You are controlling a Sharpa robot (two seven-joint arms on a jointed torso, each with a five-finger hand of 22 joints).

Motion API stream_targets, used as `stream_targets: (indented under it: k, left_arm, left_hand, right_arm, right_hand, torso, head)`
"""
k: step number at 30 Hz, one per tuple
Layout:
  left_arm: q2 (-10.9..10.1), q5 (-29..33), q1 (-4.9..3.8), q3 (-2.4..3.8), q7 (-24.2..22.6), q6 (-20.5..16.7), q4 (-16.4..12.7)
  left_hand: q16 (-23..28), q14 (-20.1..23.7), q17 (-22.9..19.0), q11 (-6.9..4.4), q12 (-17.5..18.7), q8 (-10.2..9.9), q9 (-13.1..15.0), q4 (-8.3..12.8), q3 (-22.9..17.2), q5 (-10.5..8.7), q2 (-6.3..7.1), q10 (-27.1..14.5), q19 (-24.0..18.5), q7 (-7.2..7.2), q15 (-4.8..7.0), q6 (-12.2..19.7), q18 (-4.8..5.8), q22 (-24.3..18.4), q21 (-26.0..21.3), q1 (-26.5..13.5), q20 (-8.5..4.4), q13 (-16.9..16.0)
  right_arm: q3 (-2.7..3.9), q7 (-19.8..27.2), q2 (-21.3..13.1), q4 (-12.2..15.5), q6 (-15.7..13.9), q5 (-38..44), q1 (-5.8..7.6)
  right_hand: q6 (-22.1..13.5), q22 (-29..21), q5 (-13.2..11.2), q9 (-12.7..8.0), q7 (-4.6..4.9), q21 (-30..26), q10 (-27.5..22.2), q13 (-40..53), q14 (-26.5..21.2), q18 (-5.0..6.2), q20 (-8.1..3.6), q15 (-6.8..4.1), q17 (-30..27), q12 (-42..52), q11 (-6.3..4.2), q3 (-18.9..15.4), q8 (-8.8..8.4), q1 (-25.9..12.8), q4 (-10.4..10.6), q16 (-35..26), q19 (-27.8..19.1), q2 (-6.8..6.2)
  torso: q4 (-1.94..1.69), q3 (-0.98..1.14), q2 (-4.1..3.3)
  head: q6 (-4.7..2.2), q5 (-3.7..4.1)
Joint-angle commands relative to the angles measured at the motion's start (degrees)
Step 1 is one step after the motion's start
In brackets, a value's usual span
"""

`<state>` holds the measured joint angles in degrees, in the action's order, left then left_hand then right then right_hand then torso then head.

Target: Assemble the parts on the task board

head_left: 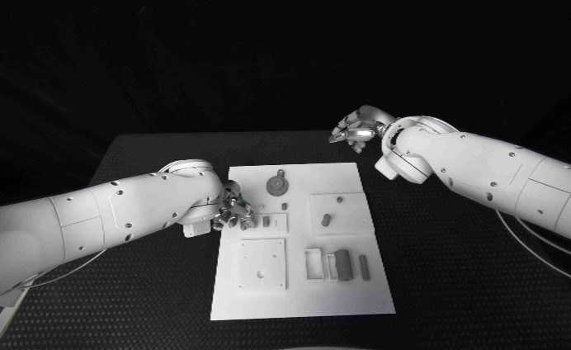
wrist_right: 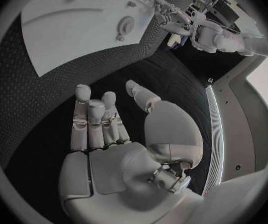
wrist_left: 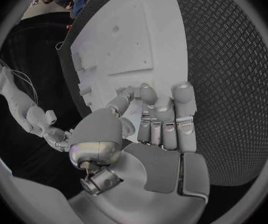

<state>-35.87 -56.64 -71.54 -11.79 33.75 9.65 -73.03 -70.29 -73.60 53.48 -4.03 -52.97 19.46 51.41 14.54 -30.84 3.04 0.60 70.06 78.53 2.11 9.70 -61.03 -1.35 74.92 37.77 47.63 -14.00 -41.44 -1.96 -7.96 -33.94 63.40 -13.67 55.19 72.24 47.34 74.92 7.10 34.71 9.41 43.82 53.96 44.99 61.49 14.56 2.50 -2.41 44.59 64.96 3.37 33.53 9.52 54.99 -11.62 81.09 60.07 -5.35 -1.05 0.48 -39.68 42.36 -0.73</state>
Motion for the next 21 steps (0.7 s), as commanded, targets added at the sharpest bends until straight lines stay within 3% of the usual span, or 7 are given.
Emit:
stream_targets:
  k: [1, 9, 21]
  left_arm:
    - [0.04, -0.21, 0.11, -0.07, -0.38, 0.46, -0.01]
    - [0.3, -0.23, 0.1, -0.08, 0.01, 1.72, 0.2]
    - [0.5, -1.41, 0.11, -0.08, -0.18, 1.52, 0.48]
  left_hand:
    - [0.09, 0.32, 0.1, 0.25, -0.06, -0.27, -0.06, -0.15, 0.13, -0.22, 0.24, -0.34, -0.22, 0.44, -0.03, 0.16, -2.44, 0.87, 0.11, 0.17, -0.21, -0.01]
    - [0.16, 0.33, 0.17, 0.29, -0.03, -0.42, -0.02, -1.71, 0.9, -0.22, 1.73, -0.45, -0.25, 0.48, -0.06, 0.28, -2.44, 0.8, -0.03, -1.54, -0.27, 0.0]
    - [0.22, 0.42, 0.25, 0.3, -0.04, -0.52, 0.06, -2.18, 0.94, -0.23, 3.31, -0.6, -0.32, 0.49, -0.04, 0.44, -2.5, 0.79, -0.14, -1.67, -0.39, -0.02]
  right_arm:
    - [0.0, 0.28, -0.06, 0.1, 0.65, 0.07, -0.06]
    - [0.0, 0.31, -0.07, 0.03, 0.42, 0.06, -0.06]
    - [0.0, 0.42, -0.07, -0.05, -0.13, -0.16, -0.06]
  right_hand:
    - [0.04, 1.07, 0.12, -0.08, 0.44, -0.33, -0.46, -0.05, -0.01, 0.44, 0.1, -0.42, -0.08, 0.18, 0.01, 0.18, 0.0, -0.52, 0.11, 0.2, -0.14, 0.04]
    - [0.0, 1.07, 0.11, -0.1, 0.45, -0.33, -0.47, -0.07, -0.02, 0.44, 0.1, -0.42, -0.09, 0.18, 0.01, 0.17, -0.02, -0.53, 0.11, 0.2, -0.14, 0.01]
    - [-0.87, 1.04, 0.12, -0.35, 0.69, -0.46, -0.73, -0.18, -0.18, 0.44, 0.14, -0.23, -0.18, 0.14, 0.23, 0.16, -0.46, -0.59, 0.06, 0.13, -0.28, -0.26]
  torso:
    - [-0.03, -0.03, -0.01]
    - [-0.07, 0.01, 0.01]
    - [-0.01, 0.0, -0.03]
  head:
    - [0.0, 0.06]
    - [0.02, 0.03]
    - [0.08, 0.03]
